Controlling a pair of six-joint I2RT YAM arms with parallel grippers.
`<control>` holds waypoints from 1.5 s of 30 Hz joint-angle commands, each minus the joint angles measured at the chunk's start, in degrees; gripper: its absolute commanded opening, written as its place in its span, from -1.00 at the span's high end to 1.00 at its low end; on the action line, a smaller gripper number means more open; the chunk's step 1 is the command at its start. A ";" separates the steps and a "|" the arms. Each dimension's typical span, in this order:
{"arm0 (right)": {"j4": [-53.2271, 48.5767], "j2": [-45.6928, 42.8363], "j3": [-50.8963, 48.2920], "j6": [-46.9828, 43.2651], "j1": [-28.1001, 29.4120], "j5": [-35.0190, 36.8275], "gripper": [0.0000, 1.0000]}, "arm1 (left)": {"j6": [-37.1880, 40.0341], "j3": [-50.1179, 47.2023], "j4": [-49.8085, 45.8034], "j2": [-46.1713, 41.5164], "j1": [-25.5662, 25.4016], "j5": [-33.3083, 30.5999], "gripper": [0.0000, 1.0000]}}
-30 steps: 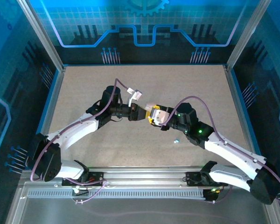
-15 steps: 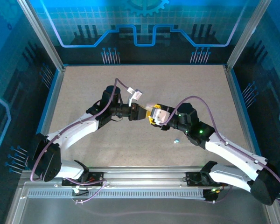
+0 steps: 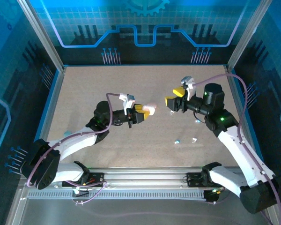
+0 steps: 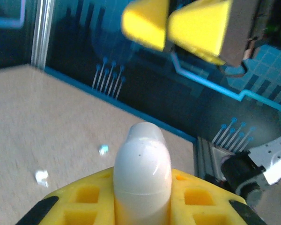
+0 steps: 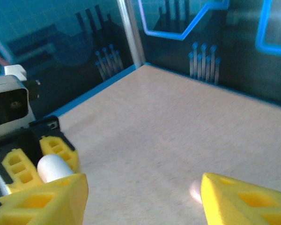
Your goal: Insert the wireless bluetooth earbuds into the charging case
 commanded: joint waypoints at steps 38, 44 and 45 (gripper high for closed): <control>-8.96 10.97 11.39 6.11 4.60 -7.04 -0.32 | 3.73 -0.03 21.51 5.76 -3.90 -3.31 0.55; -8.85 9.79 12.57 7.40 4.60 -8.22 -0.35 | 4.98 -1.07 21.16 5.63 -3.86 -5.57 0.55; -8.64 9.05 12.61 7.59 4.61 -8.15 -0.37 | 5.13 -1.25 21.07 5.57 -3.88 -5.84 0.55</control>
